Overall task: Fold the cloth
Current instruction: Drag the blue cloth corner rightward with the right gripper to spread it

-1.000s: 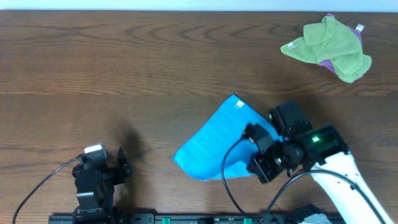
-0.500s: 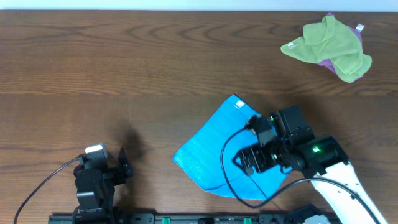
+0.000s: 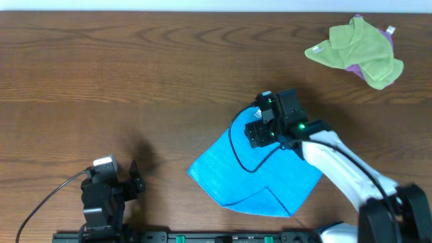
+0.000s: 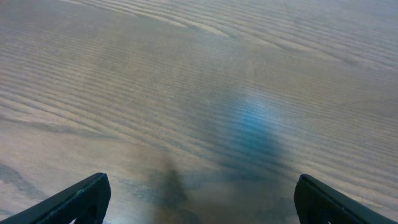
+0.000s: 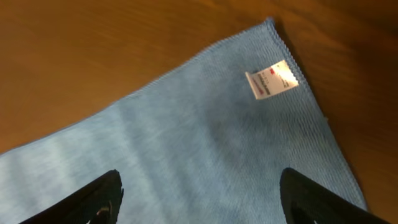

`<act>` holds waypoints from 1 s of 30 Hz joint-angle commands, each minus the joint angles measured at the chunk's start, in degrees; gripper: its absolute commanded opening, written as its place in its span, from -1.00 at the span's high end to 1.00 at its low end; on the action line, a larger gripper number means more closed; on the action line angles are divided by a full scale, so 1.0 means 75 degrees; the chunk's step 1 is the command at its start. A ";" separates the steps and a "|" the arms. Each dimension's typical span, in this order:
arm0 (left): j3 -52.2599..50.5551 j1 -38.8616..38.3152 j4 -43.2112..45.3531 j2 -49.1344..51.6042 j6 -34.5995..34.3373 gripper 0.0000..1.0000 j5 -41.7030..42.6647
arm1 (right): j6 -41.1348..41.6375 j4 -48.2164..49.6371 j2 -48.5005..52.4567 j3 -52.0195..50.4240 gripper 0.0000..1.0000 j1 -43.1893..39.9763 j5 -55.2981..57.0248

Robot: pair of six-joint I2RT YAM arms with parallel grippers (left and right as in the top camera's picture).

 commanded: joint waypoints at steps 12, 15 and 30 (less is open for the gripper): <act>-0.0070 0.0017 -0.0041 -0.0052 -0.0009 -0.91 0.0038 | -0.0175 0.1046 0.1341 0.0201 -0.47 -0.0414 0.0734; -0.0070 0.0017 -0.0041 -0.0052 -0.0012 -0.91 0.0038 | -0.0119 0.1212 0.1405 0.0210 -0.45 -0.0414 0.0734; -0.0070 0.0017 -0.0041 -0.0052 -0.0009 -0.91 0.0038 | 0.0350 0.2037 0.1941 0.0251 -0.34 -0.0414 0.0650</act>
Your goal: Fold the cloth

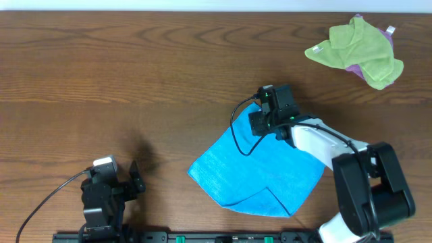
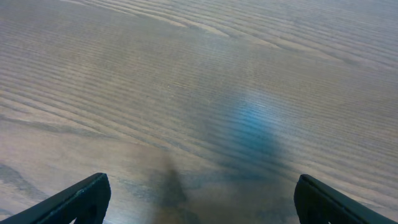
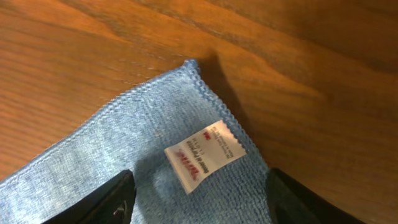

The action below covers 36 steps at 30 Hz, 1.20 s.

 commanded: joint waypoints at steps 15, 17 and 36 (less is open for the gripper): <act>-0.0070 0.0017 -0.0041 -0.0050 -0.0009 -0.91 0.0029 | 0.0495 0.0309 0.0286 0.0291 0.09 -0.0047 -0.0256; -0.0070 0.0017 -0.0041 -0.0050 -0.0009 -0.91 0.0029 | 0.0498 0.0312 0.0286 0.0294 0.02 -0.0044 -0.0329; -0.0070 0.0017 -0.0038 -0.0050 -0.0009 -0.91 0.0029 | 0.0580 0.0495 0.0699 0.0781 0.97 -0.0029 -0.0930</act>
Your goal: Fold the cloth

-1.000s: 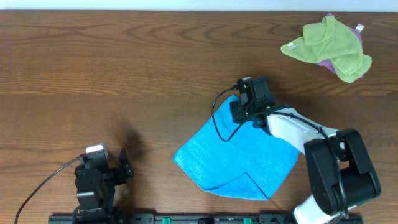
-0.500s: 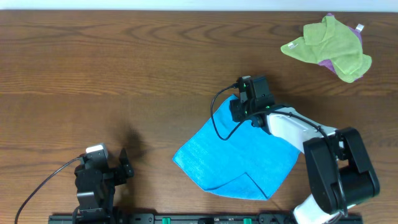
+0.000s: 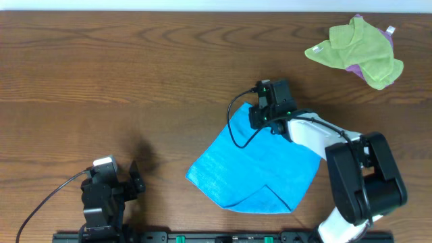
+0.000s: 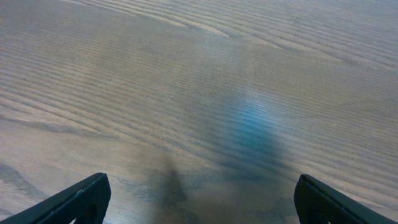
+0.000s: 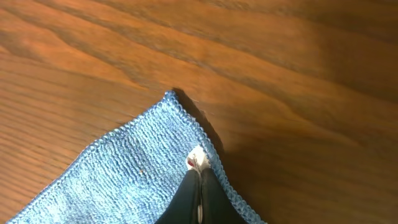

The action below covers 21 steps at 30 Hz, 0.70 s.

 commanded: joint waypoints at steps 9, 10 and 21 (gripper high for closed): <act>-0.0070 0.0017 -0.0035 -0.0050 -0.0009 -0.91 0.0029 | 0.0023 0.0280 0.0358 0.1725 0.97 0.0460 -0.0460; -0.0070 0.0017 -0.0035 -0.0050 -0.0009 -0.91 0.0029 | 0.0023 0.0277 0.0493 0.1938 0.98 0.0519 -0.0466; -0.0070 0.0017 -0.0035 -0.0050 -0.0006 -0.91 0.0029 | 0.0023 0.0090 0.2873 0.4957 0.97 0.1265 -0.0644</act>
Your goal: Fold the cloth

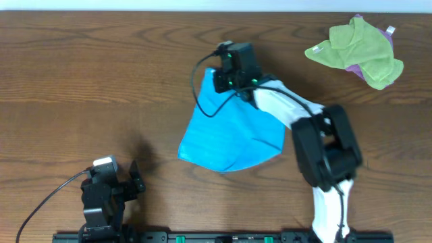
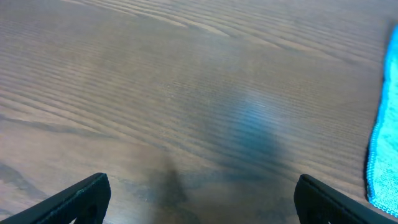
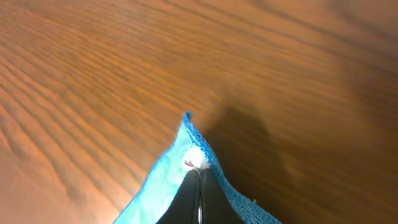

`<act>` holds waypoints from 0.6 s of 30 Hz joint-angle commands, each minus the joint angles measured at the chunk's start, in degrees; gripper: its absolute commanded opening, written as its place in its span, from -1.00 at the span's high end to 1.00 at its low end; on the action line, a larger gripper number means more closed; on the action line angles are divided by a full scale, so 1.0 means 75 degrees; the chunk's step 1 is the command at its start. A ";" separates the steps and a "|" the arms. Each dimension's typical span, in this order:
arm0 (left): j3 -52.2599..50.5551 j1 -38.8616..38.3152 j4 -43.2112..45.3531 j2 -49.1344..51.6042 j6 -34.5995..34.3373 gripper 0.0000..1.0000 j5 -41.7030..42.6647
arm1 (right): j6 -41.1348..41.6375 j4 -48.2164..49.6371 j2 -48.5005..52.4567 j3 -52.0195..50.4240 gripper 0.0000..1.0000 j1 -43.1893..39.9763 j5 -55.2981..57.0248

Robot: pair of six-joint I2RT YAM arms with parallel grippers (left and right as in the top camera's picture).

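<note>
The blue cloth lies mid-table in the overhead view, its far corner lifted. My right gripper is shut on that corner; the right wrist view shows the fingers pinched on the cloth's tip by its white label, above bare wood. The cloth's near edge shows at the right border of the left wrist view. My left gripper rests at the table's near left, apart from the cloth. It is open, fingertips wide over bare wood.
A crumpled green cloth with a purple one under it lies at the far right corner. The right arm stretches over the table's right half, with its black cable looping over the blue cloth.
My right gripper, still shut on the cloth's corner, has moved away from me and to the left, lifting that corner. The cloth's body has shifted left with it. The left arm is unchanged.
My right gripper was open above the flat cloth near its labelled corner. Then it was lower, right over the label. Then it was shut on that corner. Now the corner is held up farther back and left, the cloth dragged along. The left arm stayed still.
</note>
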 commanded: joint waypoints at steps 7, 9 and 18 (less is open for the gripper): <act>-0.0070 0.0017 -0.0032 -0.0050 -0.0009 -0.91 0.0029 | -0.0125 -0.1005 0.0758 0.2142 -0.21 0.0434 -0.0108; -0.0070 0.0017 -0.0032 -0.0050 -0.0006 -0.91 0.0029 | -0.0289 -0.1702 0.0717 0.2460 -0.35 0.0388 -0.0108; -0.0070 0.0017 -0.0032 -0.0050 -0.0009 -0.91 0.0026 | -0.1183 -0.5423 0.0006 0.3153 -0.74 -0.0082 -0.0149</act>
